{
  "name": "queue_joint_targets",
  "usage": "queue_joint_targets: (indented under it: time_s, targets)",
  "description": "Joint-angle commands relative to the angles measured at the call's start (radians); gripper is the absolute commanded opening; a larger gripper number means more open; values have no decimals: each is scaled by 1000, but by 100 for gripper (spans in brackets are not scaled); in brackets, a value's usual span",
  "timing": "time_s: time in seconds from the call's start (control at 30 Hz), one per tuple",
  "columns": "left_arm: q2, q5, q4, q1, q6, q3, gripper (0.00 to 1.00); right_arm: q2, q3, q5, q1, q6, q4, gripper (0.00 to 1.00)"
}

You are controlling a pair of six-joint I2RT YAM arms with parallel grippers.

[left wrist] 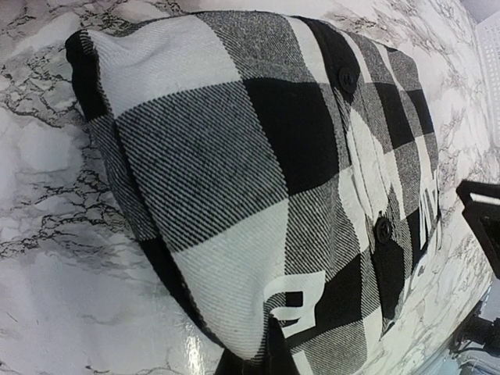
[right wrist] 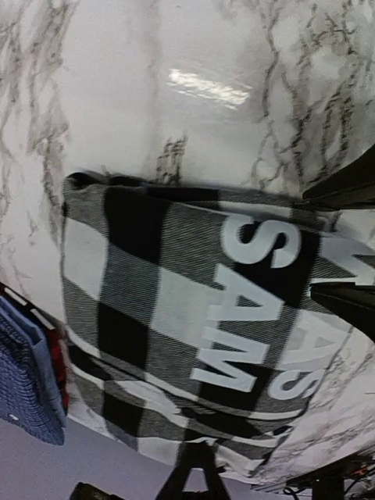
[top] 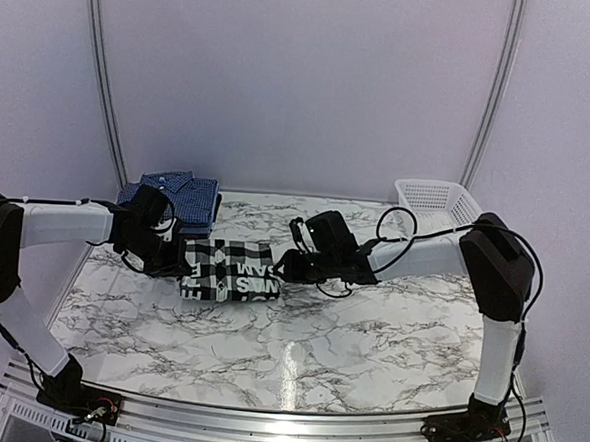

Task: Fold and stack the long sleeve shirts
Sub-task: Turn over the square-folded shirt at the center of the board.

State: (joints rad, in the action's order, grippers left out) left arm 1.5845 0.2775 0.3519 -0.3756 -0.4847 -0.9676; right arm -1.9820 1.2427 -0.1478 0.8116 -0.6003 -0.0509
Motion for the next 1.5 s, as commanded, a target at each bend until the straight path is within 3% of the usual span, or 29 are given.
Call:
queue_joint_targets:
  time_s: [0.0, 0.13, 0.4, 0.63, 0.73, 0.83, 0.9, 1.03, 1.17, 1.3, 1.47]
  targets:
    - [-64, 71, 95, 48, 64, 24, 0, -109, 137, 39, 15, 9, 27, 28]
    - [-85, 115, 143, 122, 105, 25, 0, -200, 245, 44, 41, 1, 45, 28]
    - [-86, 131, 215, 140, 143, -81, 0, -315, 363, 44, 107, -49, 91, 21]
    - [-66, 164, 325, 133, 150, -315, 0, -391, 448, -54, 148, -90, 63, 20]
    - [-42, 165, 322, 54, 67, -401, 0, -391, 451, -141, 141, -81, 44, 26]
    - [35, 68, 314, -103, -24, -515, 0, -320, 366, -250, 81, -36, 42, 38]
    - [152, 20, 304, -216, -65, -597, 0, -198, 198, -271, 18, -20, -9, 47]
    - [422, -82, 317, -380, -132, -812, 0, 140, -205, -202, -123, -15, -58, 55]
    - [704, -154, 359, -497, -202, -1156, 0, 386, -381, -97, -217, 9, 14, 58]
    - [908, -143, 379, -563, -254, -1410, 22, 520, -434, 7, -245, 40, 138, 60]
    - [865, -206, 370, -577, -219, -1417, 55, 551, -450, 4, -266, 79, 158, 64]
